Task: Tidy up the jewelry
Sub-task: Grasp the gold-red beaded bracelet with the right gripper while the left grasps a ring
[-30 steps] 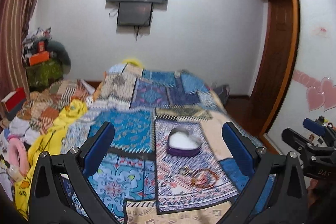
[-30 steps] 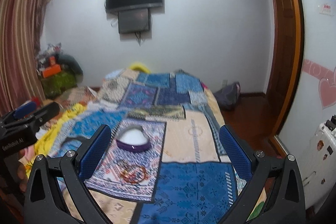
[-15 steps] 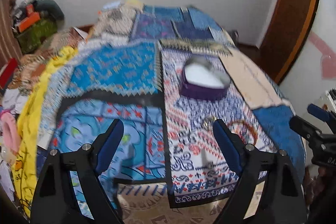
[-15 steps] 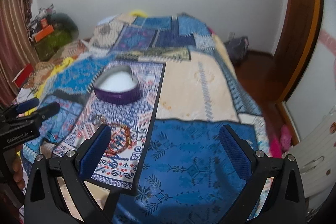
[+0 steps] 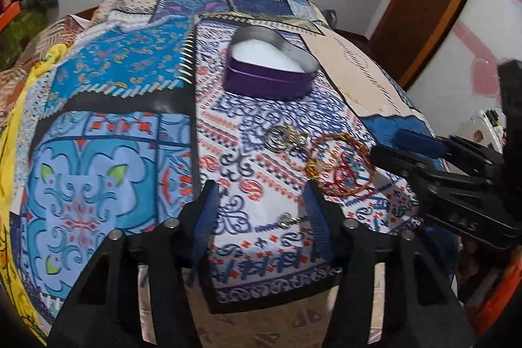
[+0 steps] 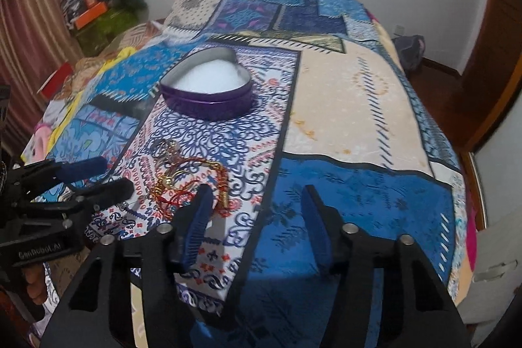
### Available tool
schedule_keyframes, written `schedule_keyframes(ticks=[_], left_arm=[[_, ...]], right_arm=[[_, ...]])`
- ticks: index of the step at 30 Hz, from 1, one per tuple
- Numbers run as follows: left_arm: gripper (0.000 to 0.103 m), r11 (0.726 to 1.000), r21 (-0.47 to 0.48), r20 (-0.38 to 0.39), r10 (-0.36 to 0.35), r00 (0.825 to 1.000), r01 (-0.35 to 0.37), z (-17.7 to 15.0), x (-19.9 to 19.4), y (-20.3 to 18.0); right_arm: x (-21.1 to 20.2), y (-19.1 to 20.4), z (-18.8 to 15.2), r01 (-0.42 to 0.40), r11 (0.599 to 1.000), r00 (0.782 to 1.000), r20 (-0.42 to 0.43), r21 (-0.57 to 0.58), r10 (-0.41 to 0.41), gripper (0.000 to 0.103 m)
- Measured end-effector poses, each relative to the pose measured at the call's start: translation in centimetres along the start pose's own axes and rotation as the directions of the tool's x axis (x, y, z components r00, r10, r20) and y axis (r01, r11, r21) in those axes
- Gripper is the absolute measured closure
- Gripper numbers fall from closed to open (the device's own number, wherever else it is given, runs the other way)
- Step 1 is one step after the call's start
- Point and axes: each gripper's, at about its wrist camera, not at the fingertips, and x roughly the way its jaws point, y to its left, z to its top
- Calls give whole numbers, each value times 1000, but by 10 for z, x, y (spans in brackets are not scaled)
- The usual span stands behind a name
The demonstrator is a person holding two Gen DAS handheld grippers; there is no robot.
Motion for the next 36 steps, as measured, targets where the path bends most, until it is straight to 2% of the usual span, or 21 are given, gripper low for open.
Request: schedule_keyframes(ticks=[2,7,11,14,16,17,25,36], left_arm=[[59,1000,4,-8,-14,1000,15,-1,2,-2],[62,1000,15,-12,-27,1000,27,-4,3,-4],[69,999,36,-14,-34,999,34,-9,2,-6],[77,998,53,-12,-19,1000,20,-11,1,-6],[84,998,57,-9,-12,1000,13,-12,0,-5],[92,998,58,-10,-14,1000,14,-12,0,-5],[92,999,47,12,-12,1000,12,-13,-10,-3],[92,998,61,132,12,991,-20,5,-47,-1]], right_arm=[[6,2,2,-16,1000,1000,-18,-15,15,70],[13,9,2,-33,998,999,-29,-50,31,78],[17,14,2,-43,997,999,-36,-69,41,92],[18,18,1,-39,995,999,-31,-93,36,95],[18,20,1,-37,994,999,-26,-105,35,95],[18,20,1,-37,994,999,-24,-105,35,95],[4,24,4,-41,996,999,13,-83,42,96],[-32,34,13,-23,996,994,103,-82,32,96]])
